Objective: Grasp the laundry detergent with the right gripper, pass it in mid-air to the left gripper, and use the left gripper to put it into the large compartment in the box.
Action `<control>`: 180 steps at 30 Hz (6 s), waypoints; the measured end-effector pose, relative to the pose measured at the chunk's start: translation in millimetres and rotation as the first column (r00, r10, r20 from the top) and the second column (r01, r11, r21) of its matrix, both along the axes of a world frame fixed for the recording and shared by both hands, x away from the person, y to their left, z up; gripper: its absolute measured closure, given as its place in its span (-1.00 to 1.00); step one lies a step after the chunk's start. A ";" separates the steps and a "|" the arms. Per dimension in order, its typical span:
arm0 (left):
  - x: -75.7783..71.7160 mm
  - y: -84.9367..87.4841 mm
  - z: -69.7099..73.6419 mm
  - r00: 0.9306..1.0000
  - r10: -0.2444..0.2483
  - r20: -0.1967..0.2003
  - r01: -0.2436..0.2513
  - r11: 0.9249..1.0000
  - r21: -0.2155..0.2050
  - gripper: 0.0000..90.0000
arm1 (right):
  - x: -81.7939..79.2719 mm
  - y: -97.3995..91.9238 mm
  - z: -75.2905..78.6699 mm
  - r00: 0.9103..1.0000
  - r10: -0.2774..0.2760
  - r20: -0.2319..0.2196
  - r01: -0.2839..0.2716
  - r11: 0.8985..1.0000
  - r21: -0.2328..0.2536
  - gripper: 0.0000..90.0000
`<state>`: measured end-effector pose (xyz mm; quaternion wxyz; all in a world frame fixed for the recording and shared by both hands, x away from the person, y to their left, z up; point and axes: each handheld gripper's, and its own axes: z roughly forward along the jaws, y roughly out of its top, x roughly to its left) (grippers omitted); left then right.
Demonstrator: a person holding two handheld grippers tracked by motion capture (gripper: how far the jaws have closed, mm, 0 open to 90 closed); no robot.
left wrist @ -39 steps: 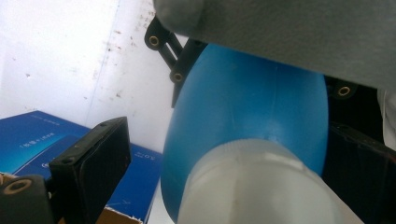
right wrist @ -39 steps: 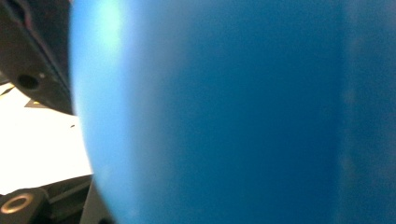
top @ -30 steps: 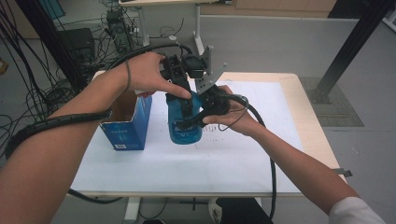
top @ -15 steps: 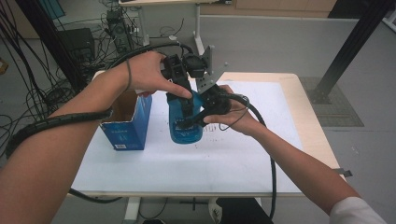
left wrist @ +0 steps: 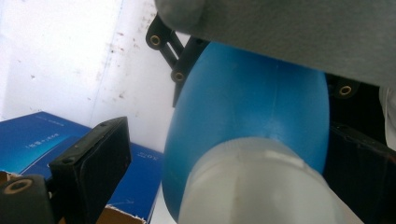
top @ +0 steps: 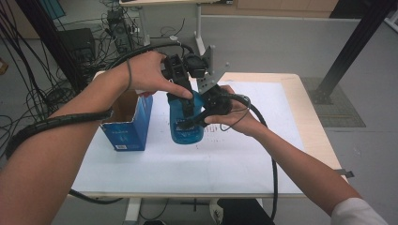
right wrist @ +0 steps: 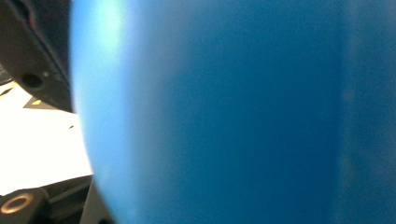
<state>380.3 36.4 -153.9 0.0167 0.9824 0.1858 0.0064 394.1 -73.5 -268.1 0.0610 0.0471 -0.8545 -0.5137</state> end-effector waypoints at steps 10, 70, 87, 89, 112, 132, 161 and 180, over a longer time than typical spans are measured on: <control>-0.1 0.0 0.5 1.000 -0.008 0.002 0.008 1.000 0.004 -0.85 | -0.2 -0.4 0.3 1.000 -0.007 0.008 0.007 1.000 -0.006 -0.02; 0.7 -4.5 -3.0 0.999 -0.045 -0.022 0.045 0.999 0.008 -0.37 | 0.2 -1.7 0.0 1.000 0.001 0.010 -0.001 1.000 -0.005 -0.02; -1.1 -5.5 -4.4 0.997 -0.063 -0.032 0.064 0.998 0.007 -0.20 | -0.5 -2.6 -0.9 1.000 0.002 0.010 -0.002 1.000 -0.014 -0.02; -1.2 -5.7 -5.1 0.997 -0.064 -0.032 0.065 0.998 0.010 -0.20 | -0.8 -2.7 -1.3 1.000 -0.001 0.008 0.001 1.000 -0.016 -0.02; -0.9 -6.8 -8.1 0.997 -0.067 -0.039 0.068 0.997 0.027 -0.20 | -1.8 -1.9 -3.9 1.000 -0.002 -0.001 0.002 1.000 -0.020 -0.02; 1.1 -8.1 -9.3 0.997 -0.064 -0.049 0.066 0.997 0.043 -0.20 | -0.1 -1.9 -5.2 1.000 -0.007 0.015 0.007 1.000 -0.020 -0.02; 3.2 -8.2 -12.2 0.997 -0.068 -0.033 0.069 0.997 0.043 -0.19 | 3.0 -2.0 -8.0 1.000 -0.007 0.008 0.008 1.000 -0.023 -0.03; 3.8 -9.9 -10.3 0.998 -0.054 -0.023 0.055 0.997 0.045 -0.19 | 4.9 -3.5 -8.7 1.000 -0.002 0.002 0.002 1.000 -0.005 -0.04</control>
